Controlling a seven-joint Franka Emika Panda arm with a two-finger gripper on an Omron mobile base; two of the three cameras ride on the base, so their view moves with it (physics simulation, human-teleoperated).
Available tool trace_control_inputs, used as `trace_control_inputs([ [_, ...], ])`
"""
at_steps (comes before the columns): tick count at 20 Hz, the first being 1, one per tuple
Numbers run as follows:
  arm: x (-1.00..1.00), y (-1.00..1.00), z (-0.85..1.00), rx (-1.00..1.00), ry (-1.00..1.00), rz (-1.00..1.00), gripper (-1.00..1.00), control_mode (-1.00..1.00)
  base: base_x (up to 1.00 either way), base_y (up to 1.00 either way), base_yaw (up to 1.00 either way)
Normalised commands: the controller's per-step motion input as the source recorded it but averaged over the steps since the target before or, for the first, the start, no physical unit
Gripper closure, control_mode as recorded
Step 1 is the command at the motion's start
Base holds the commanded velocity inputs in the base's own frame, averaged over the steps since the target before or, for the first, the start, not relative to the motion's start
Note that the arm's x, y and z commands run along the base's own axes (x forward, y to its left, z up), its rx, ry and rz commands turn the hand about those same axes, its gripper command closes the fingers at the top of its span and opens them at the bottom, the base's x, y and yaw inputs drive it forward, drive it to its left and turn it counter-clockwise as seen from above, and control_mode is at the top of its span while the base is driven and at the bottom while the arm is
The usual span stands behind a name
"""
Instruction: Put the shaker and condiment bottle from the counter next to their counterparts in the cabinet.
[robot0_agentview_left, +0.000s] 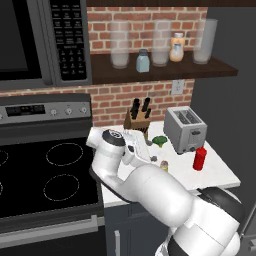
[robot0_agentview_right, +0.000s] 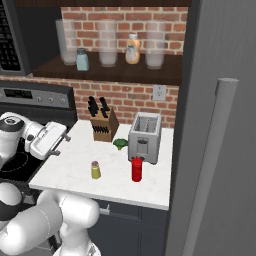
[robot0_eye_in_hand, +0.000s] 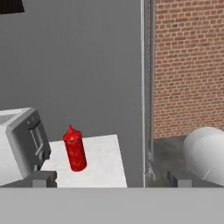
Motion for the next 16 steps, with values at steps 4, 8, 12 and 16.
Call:
trace_control_inputs([
  [4,0.01,0.0,0.0,-0.12,0.05,0.09,-1.0,-1.0,0.0,0.0,0.0],
  [8,0.21,0.0,0.0,-0.02,0.07,0.02,-1.0,-1.0,0.0,0.0,0.0],
  [12,0.11,0.0,-0.07,0.0,0.01,0.0,-1.0,-1.0,0.0,0.0,0.0],
  [16,0.0,0.0,-0.3,0.0,0.0,0.0,-1.0,-1.0,0.0,0.0,0.0],
])
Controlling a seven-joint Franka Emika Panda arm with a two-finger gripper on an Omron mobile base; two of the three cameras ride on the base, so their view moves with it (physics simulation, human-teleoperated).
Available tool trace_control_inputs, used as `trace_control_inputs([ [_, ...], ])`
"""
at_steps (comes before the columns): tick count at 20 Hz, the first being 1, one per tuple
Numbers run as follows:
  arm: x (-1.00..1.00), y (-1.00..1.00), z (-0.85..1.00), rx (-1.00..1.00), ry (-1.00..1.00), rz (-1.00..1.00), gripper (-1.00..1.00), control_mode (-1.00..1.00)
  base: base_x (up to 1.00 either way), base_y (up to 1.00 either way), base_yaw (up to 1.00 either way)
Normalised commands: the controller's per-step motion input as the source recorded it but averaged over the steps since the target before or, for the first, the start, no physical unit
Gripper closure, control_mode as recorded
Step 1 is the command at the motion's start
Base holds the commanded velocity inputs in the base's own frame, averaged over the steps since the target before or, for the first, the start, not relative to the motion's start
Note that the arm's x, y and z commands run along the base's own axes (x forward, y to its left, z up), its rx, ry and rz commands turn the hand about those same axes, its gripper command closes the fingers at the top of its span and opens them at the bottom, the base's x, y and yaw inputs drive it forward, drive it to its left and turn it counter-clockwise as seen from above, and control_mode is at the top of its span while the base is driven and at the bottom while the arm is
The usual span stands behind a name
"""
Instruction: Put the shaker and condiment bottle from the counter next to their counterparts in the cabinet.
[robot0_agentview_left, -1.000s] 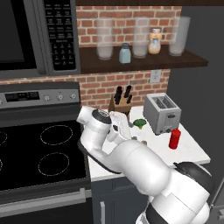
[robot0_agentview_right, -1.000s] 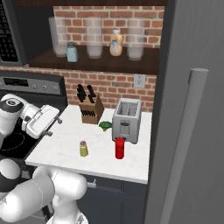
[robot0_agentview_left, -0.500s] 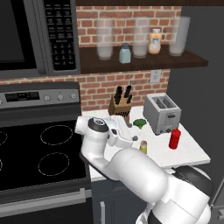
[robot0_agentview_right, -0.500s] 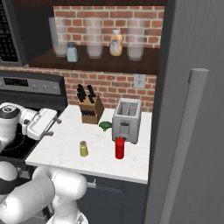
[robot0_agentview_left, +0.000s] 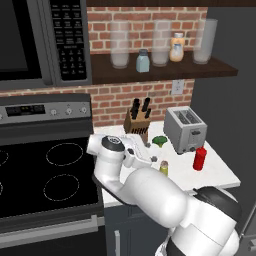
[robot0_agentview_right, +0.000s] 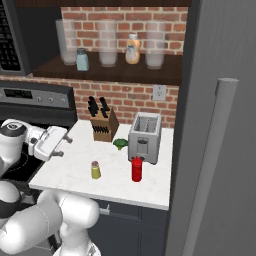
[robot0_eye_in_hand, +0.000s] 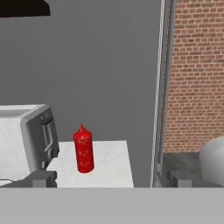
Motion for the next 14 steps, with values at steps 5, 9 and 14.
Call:
trace_control_inputs([
  [5,0.0,0.0,-0.41,0.0,0.0,0.0,-1.0,-1.0,0.0,0.0,0.0],
  [9,0.0,0.0,-0.33,0.0,0.0,0.0,-1.0,-1.0,0.0,0.0,0.0],
  [14,0.01,0.0,-0.17,-0.02,0.01,0.0,-1.0,-1.0,0.0,0.0,0.0],
])
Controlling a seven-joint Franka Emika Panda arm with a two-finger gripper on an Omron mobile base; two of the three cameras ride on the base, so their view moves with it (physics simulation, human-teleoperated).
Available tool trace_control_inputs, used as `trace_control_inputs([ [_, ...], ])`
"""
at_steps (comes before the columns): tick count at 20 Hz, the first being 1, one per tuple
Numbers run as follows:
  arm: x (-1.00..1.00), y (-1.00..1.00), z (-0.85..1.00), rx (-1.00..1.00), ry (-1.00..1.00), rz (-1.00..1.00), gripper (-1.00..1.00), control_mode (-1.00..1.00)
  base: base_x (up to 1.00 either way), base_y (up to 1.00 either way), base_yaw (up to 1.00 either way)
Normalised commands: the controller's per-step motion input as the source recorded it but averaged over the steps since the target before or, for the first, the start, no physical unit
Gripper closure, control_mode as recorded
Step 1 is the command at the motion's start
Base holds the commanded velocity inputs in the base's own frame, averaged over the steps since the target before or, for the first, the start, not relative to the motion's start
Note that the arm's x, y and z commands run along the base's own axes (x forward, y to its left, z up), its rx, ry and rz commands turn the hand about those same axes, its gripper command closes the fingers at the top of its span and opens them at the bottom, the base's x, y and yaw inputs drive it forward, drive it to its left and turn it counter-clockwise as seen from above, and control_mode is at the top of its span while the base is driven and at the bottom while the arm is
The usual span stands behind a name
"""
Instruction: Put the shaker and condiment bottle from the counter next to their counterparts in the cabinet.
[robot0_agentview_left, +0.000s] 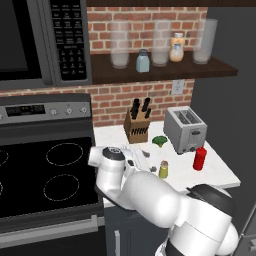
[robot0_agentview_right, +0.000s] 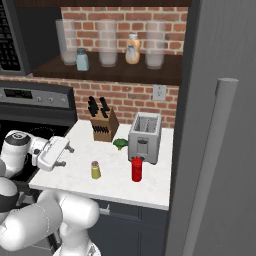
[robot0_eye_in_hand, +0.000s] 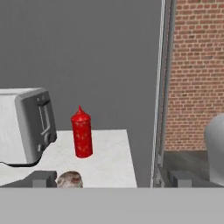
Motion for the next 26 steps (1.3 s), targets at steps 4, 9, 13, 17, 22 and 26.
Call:
trace_control_inputs([
  [4,0.08,0.0,-0.02,-0.05,0.09,0.0,-1.0,-1.0,0.0,0.0,0.0],
  [9,0.08,-0.06,0.0,-0.07,0.19,0.0,-1.0,-1.0,0.0,0.0,0.0],
  [13,0.08,-0.09,0.0,-0.1,0.26,0.0,-1.0,-1.0,0.0,0.0,0.0],
  [17,0.01,-0.14,0.0,-0.09,0.2,0.0,-1.0,-1.0,0.0,0.0,0.0],
  [22,0.0,-0.21,0.0,-0.03,0.11,0.0,-1.0,-1.0,0.0,0.0,0.0],
  [26,0.0,-0.22,-0.03,0.0,0.02,0.0,-1.0,-1.0,0.0,0.0,0.0],
])
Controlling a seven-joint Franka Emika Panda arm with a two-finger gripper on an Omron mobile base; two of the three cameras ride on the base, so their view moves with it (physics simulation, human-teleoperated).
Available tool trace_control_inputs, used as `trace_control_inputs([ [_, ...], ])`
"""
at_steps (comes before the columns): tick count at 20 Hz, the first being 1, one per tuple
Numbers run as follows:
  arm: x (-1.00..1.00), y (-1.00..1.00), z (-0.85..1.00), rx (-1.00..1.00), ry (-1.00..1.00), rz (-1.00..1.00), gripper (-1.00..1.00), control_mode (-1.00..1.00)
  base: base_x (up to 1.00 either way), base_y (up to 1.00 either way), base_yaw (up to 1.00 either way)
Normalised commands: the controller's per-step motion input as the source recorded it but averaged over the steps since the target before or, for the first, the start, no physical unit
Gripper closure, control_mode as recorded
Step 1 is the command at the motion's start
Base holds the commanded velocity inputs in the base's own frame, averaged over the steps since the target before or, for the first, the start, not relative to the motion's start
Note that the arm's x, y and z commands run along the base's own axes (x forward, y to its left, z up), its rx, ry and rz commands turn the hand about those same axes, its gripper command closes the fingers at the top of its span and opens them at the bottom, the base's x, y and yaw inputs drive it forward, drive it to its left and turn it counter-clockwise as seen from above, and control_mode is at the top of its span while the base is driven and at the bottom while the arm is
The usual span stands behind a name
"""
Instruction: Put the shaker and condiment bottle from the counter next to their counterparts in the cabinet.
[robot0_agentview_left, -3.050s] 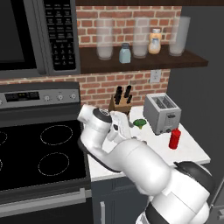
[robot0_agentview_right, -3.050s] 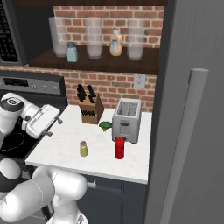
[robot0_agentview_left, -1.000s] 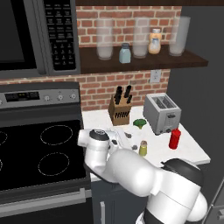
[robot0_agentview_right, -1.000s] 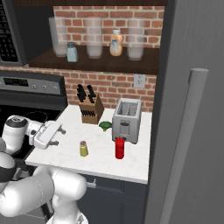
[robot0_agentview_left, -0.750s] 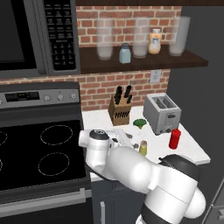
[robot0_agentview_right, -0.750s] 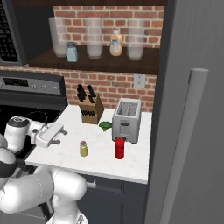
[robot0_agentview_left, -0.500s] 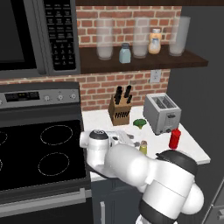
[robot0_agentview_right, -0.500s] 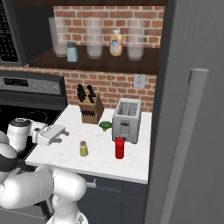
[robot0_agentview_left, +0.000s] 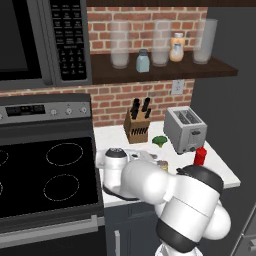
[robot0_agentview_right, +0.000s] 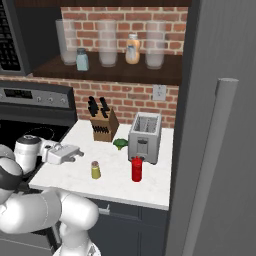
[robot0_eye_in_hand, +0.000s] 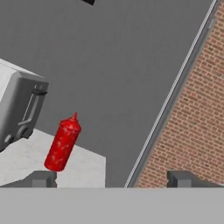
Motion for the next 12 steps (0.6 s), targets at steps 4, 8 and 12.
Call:
trace_control_inputs([
  [4,0.0,-0.2,-0.18,0.0,0.0,0.0,-1.0,-1.0,0.0,0.0,0.0],
  [8,0.0,-0.12,-0.26,0.0,-0.03,0.0,-1.0,-1.0,0.0,0.0,0.0],
  [12,0.0,-0.11,-0.28,0.0,-0.11,0.0,-1.0,-1.0,0.0,0.0,0.0],
])
